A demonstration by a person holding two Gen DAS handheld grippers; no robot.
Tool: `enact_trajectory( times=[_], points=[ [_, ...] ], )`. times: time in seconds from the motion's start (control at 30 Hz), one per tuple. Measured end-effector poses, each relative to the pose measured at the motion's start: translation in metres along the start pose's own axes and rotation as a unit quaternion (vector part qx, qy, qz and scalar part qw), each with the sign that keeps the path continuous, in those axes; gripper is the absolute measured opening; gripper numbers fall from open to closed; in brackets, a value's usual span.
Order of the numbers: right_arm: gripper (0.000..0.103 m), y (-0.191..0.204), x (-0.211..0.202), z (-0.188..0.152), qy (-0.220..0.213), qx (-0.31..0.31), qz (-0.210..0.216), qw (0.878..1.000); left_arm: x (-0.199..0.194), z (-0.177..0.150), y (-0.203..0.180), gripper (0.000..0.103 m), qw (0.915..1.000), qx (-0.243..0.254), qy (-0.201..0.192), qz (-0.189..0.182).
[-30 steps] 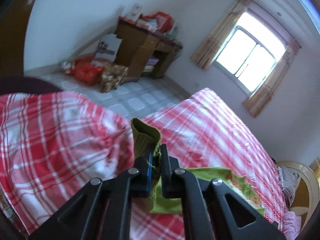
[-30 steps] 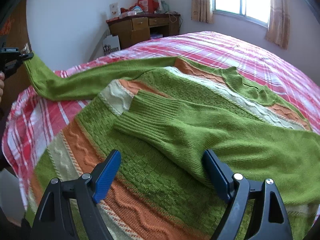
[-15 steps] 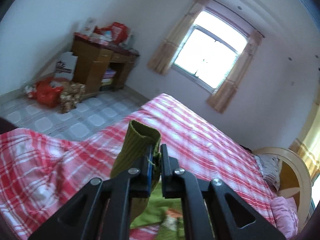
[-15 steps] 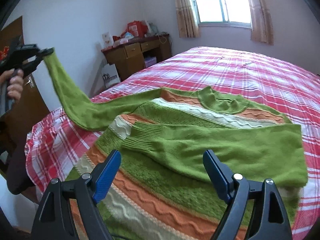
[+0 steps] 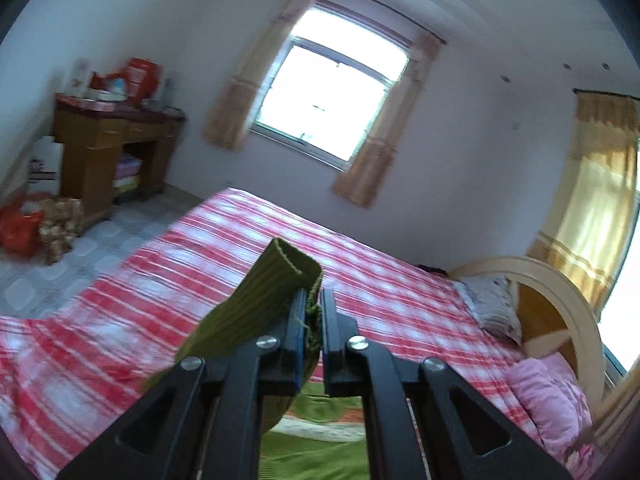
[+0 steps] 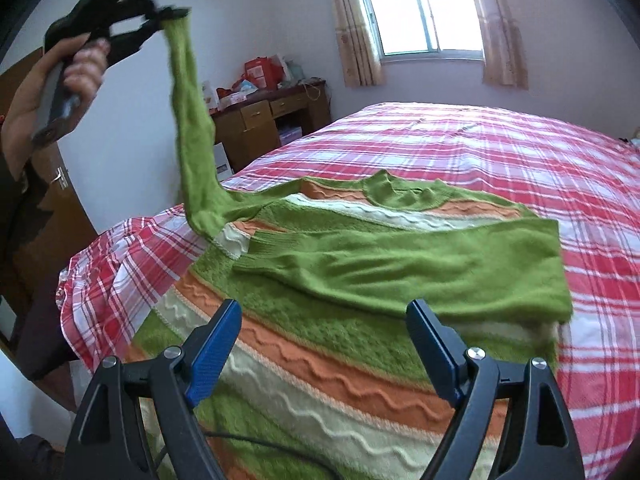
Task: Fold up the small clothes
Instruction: 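Lift the held sleeve over the sweater front and open the left gripper, then grasp the folded sleeve fabric with the right gripper and pull it straight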
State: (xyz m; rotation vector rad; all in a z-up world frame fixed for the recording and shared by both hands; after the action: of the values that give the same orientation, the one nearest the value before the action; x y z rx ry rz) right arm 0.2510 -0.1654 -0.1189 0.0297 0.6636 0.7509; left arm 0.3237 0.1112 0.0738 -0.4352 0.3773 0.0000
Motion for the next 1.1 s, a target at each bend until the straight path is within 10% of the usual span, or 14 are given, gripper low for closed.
enact_trajectory(
  times=[0.3,0.7,0.77,0.9,1.1],
  points=[
    [0.085,-0.011,-0.012,-0.027,0.007,0.016,-0.011,1.000,0.065,-0.077,-0.082,0.006,0.9952,0.047,0.067,-0.054],
    [0.085,-0.022,0.001,-0.053,0.024,0.040,-0.010,0.999,0.128,-0.203,-0.133,0.010,0.9732,0.156,0.168,-0.016],
    [0.085,-0.026,0.005,-0.059,0.031,0.045,-0.010,0.998,0.129,-0.214,-0.133,0.018,0.9668,0.177,0.183,-0.014],
    [0.085,-0.029,0.007,-0.065,0.026,0.051,0.001,0.998,0.105,-0.218,-0.118,0.072,0.9642,0.217,0.153,0.006],
    [0.085,-0.025,0.008,-0.069,0.021,0.038,0.009,0.999,0.073,-0.209,-0.030,0.081,0.9516,0.260,0.131,0.099]
  ],
)
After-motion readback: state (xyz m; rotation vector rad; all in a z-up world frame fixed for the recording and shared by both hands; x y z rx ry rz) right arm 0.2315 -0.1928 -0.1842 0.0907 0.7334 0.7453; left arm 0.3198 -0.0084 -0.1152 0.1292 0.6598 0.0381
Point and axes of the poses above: each gripper's, at about its wrist camera, not at the fingertips, and x roughly the way its jaws point, y to its left, z to its top, the point moved 3 cm from there along x, roughly the way its jaws point, and after that the axes turned 7 degrees about z, right-handed, at the moved point
